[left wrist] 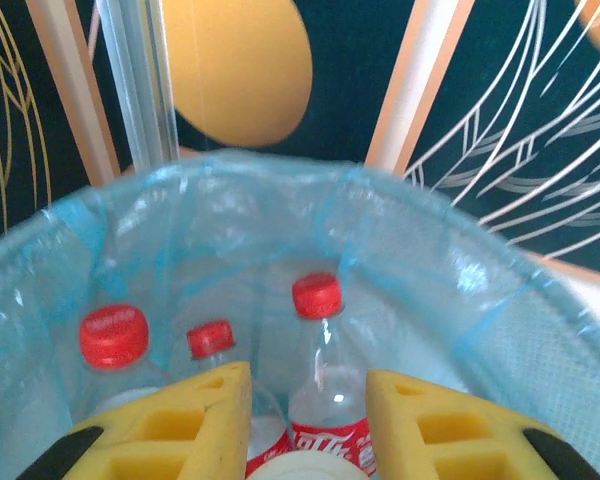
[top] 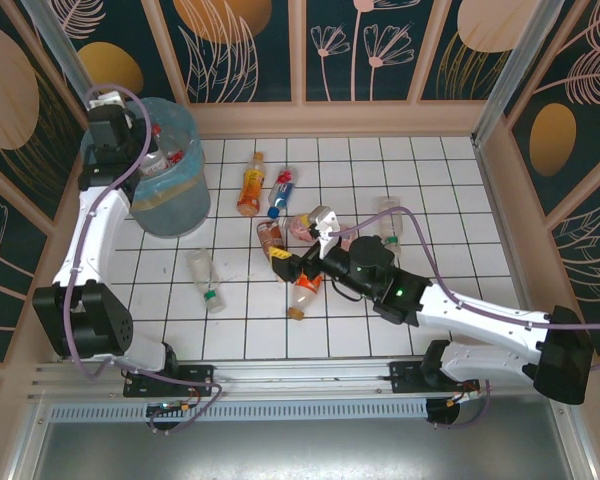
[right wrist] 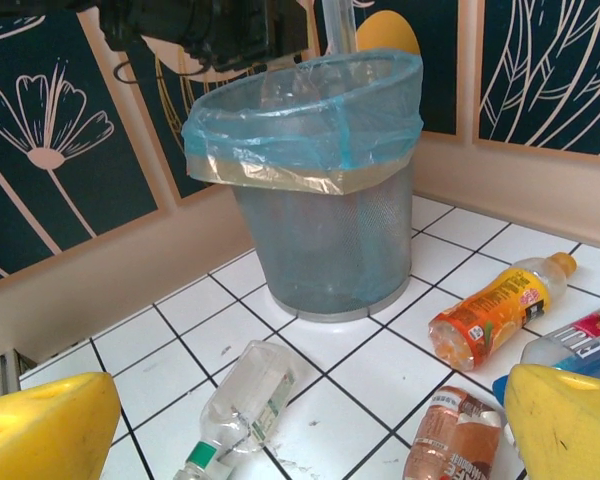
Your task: Put the plastic bottles in the bin
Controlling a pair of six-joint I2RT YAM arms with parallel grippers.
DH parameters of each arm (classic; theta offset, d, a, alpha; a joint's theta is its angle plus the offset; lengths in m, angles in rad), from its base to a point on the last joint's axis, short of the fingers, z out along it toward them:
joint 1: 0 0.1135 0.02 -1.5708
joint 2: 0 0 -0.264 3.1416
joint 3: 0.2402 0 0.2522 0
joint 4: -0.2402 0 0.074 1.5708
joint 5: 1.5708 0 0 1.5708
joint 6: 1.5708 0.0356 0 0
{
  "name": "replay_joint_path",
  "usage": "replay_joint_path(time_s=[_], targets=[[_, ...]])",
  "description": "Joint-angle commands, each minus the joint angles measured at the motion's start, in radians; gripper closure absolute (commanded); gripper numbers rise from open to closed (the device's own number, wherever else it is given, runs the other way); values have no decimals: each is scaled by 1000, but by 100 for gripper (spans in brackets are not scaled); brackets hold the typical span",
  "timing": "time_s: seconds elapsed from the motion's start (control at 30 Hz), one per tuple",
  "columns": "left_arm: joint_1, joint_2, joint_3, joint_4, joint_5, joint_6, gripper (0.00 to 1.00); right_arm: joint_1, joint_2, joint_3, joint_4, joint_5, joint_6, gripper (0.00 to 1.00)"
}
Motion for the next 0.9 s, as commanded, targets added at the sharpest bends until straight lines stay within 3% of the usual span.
replay_joint_path(time_s=[0.0, 0.3, 0.5, 0.87], targets=[[-1, 32, -31, 29, 42, 15, 100, 10, 12, 6, 35, 24, -7, 1], [-1, 96, -71, 27, 52, 35, 100, 11, 42, -13, 57, 43, 27, 1], [0, 142, -57, -11, 63, 40, 97, 11, 12, -40, 66, 48, 50, 1], [21, 238, -32, -52, 66, -2, 100, 10, -58, -98, 88, 99, 102, 1]])
